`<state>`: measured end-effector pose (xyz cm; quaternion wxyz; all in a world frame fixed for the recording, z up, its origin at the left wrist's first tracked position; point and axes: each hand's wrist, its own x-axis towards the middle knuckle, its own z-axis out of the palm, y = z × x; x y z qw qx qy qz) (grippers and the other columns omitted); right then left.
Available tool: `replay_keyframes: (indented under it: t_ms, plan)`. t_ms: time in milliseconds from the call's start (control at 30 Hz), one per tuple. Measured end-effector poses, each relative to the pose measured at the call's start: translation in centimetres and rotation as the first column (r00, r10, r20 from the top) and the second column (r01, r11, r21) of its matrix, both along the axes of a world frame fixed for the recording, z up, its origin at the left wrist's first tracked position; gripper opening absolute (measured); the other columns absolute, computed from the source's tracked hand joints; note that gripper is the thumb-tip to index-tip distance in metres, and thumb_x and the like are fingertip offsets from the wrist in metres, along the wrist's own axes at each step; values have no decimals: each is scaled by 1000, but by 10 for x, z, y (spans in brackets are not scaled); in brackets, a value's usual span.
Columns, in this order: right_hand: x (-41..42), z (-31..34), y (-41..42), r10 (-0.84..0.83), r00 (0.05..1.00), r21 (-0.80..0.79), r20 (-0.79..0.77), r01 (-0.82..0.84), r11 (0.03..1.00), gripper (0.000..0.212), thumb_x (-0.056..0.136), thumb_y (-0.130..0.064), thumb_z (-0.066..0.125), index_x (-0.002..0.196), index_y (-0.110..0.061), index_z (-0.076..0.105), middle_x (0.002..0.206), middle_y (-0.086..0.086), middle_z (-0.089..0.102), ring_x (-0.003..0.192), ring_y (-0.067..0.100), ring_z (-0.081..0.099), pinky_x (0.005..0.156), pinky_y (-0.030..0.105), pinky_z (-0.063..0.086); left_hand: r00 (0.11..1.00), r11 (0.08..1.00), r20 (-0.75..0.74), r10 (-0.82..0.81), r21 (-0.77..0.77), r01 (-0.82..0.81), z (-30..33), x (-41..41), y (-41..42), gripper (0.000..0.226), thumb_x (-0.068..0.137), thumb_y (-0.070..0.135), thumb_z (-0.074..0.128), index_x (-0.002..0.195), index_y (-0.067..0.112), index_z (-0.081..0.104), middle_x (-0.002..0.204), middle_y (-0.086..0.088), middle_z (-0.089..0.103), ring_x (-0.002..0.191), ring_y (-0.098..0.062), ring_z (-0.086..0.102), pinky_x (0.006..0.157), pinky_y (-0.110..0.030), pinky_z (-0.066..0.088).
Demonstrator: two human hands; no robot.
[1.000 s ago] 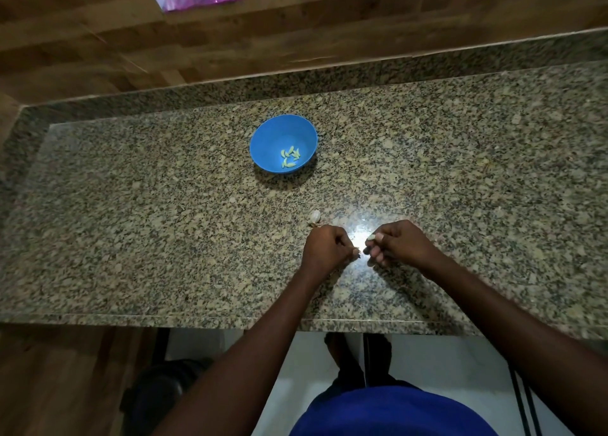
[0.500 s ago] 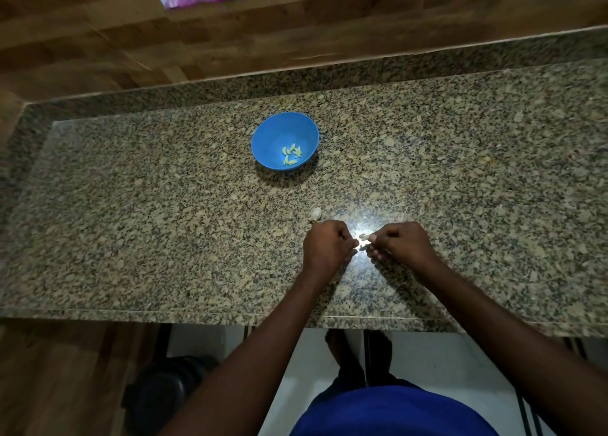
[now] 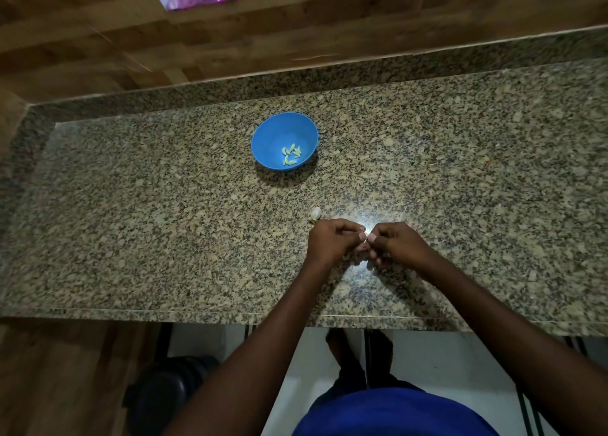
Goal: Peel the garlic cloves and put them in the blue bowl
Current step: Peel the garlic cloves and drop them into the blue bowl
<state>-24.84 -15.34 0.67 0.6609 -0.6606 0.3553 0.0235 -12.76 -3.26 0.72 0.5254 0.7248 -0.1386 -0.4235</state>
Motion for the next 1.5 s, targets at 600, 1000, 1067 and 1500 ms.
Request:
replay_keyframes:
  t_ms: [600,1000,1067,1500]
  plan:
    - [-17,-16,17,222,974,-887,43,-66,458,20,72,8,63,80,-10,66,68,5,61,60,27,56,50,35,47,910,999,-415,25,38,-10,16,11,-4,8,89,-12,65,92,-8,71,80,-15,75,70,-18,74,68,-22,61]
    - [3,8,5,-302,942,790,-144,293,539,22,86,-7,38,65,-15,36,40,-7,22,33,7,11,32,19,18,980,997,193,-54,-39,62,7,-4,-5,8,85,-2,74,85,5,76,70,-9,74,62,-20,67,67,-37,60]
    - [4,8,6,-304,943,765,-138,296,571,21,85,-7,40,64,-12,39,39,-5,25,36,8,10,32,19,19,992,999,124,-34,-32,38,6,-4,-5,7,85,-2,74,86,5,77,75,-15,75,65,-23,68,71,-39,60]
    - [-7,-2,11,271,961,-932,-44,-137,336,18,81,-15,68,69,-15,54,60,0,49,53,21,46,50,26,28,854,972,-466,233,104,-209,20,7,-11,4,87,-9,67,90,-8,70,77,-15,74,67,-19,74,61,-23,60]
